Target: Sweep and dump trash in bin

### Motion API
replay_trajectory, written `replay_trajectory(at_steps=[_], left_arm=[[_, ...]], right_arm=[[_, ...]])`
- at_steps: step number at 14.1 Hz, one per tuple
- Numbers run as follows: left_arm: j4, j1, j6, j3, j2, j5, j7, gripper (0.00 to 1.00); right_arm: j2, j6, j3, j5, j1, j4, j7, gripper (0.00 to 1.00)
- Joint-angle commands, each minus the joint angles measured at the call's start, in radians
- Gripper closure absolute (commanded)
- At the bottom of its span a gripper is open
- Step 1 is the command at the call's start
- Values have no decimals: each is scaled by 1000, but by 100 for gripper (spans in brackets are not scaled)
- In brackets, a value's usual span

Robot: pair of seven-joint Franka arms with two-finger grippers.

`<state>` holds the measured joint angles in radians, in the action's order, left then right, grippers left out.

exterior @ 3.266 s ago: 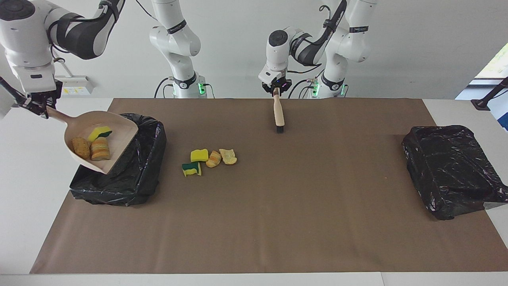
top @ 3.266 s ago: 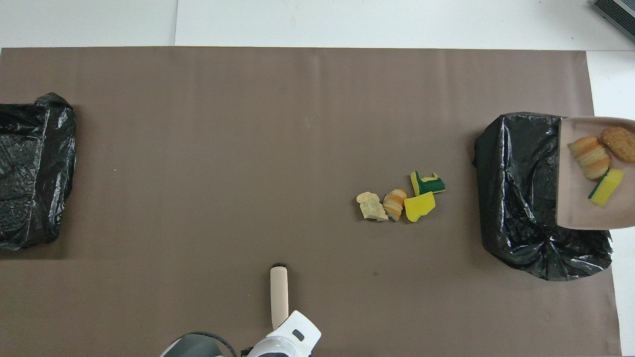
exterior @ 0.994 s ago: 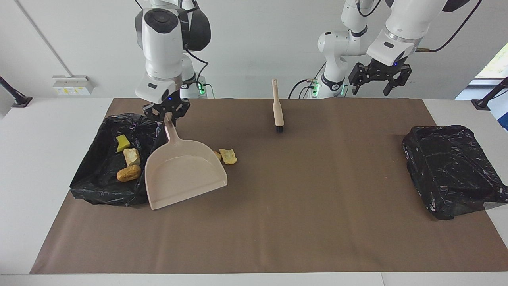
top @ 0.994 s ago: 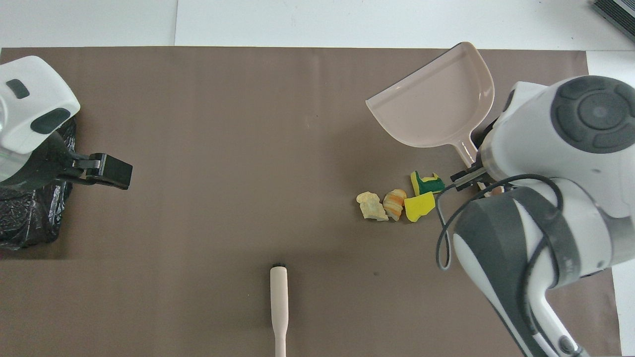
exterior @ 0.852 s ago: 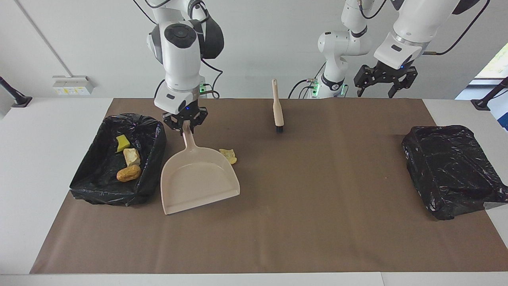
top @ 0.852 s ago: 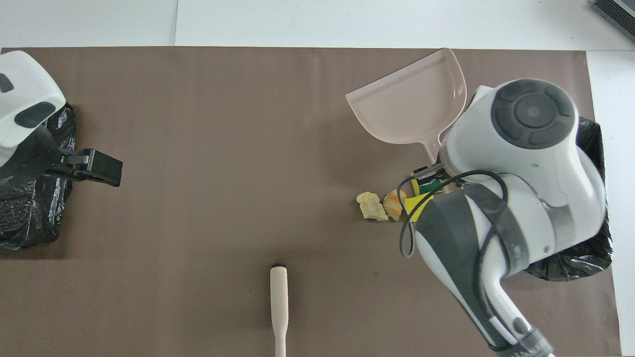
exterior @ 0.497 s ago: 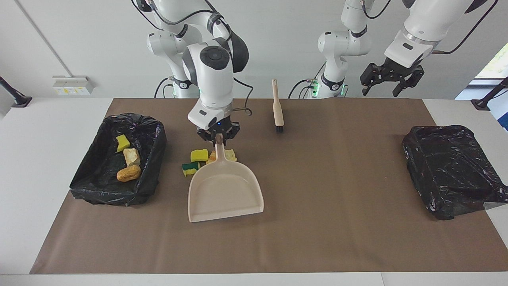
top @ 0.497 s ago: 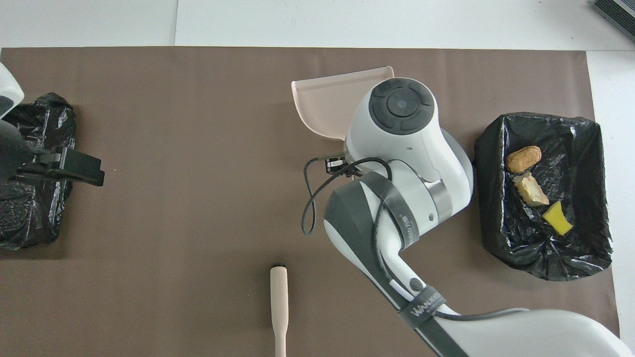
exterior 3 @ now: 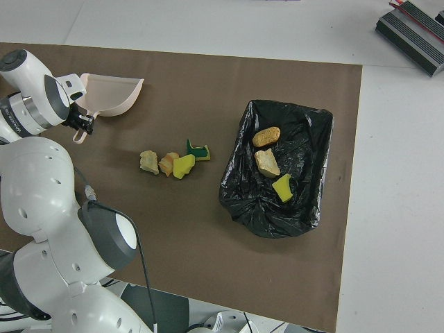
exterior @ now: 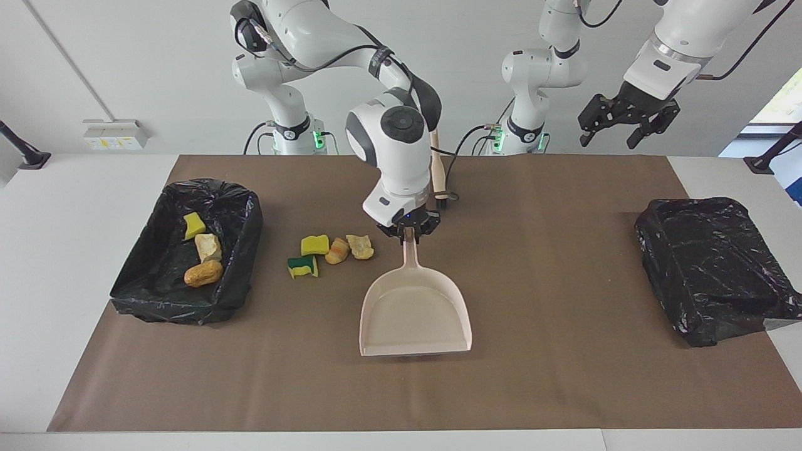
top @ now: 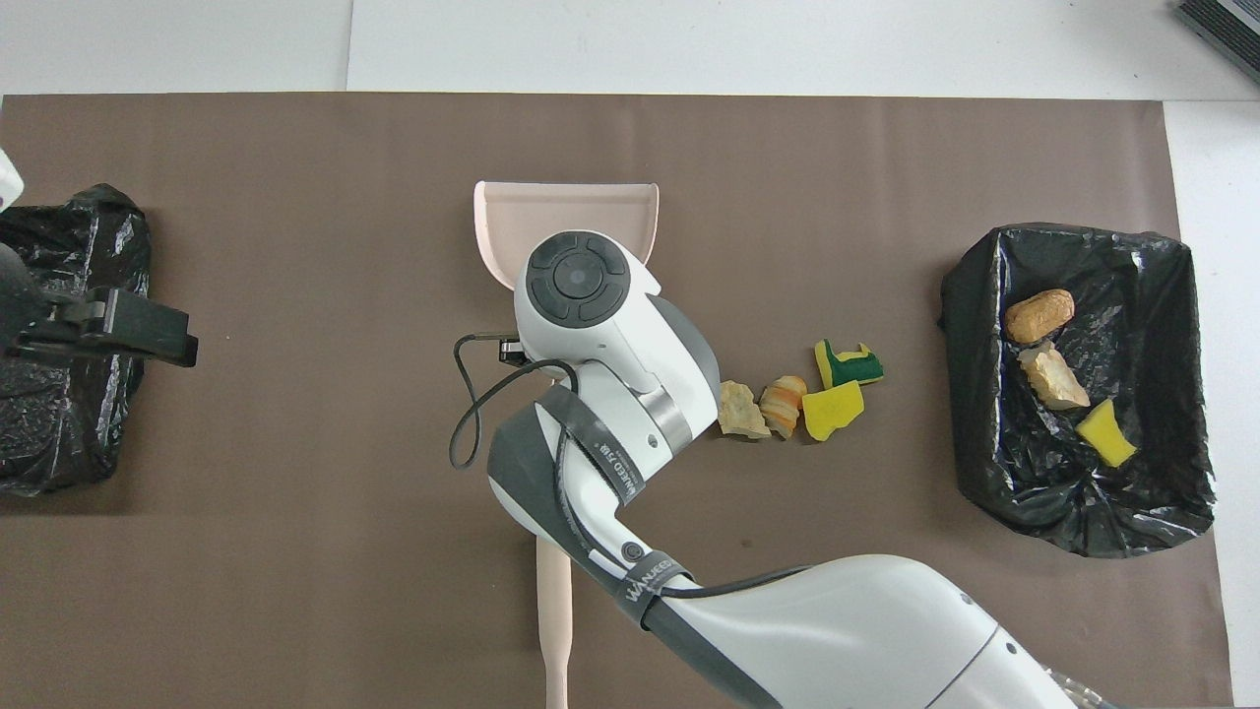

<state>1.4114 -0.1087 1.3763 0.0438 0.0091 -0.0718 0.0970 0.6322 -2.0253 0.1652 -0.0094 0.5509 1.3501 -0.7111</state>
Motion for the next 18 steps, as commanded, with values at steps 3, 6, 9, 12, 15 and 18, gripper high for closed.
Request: replay_trajectory(at_steps=[3,6,9,12,15,18], left_arm=[[92,1,49,4,-46,-13,-12,0],[109,1,64,4,-54,-13,-14,0],[109,0,92,5,-54,-13,-7,0],[101,-2,90,14,-52,-11,6,0],[98,4,83,24,-55,-2,3,0],[103,-6,134,27,-54,-11,23,0]], right_arm=[[12,-72,-1,17,32,21,-90,100],[8,-52,-3,-13,33,23,-85,0],[-32,11,-1,-11,17,29,-76,0],[-97,198,-1,-6,-32,27,-4,0],[-245,312,-1,18,-51,105,38,0],[-496,327,0,91,-34,378,35,0]])
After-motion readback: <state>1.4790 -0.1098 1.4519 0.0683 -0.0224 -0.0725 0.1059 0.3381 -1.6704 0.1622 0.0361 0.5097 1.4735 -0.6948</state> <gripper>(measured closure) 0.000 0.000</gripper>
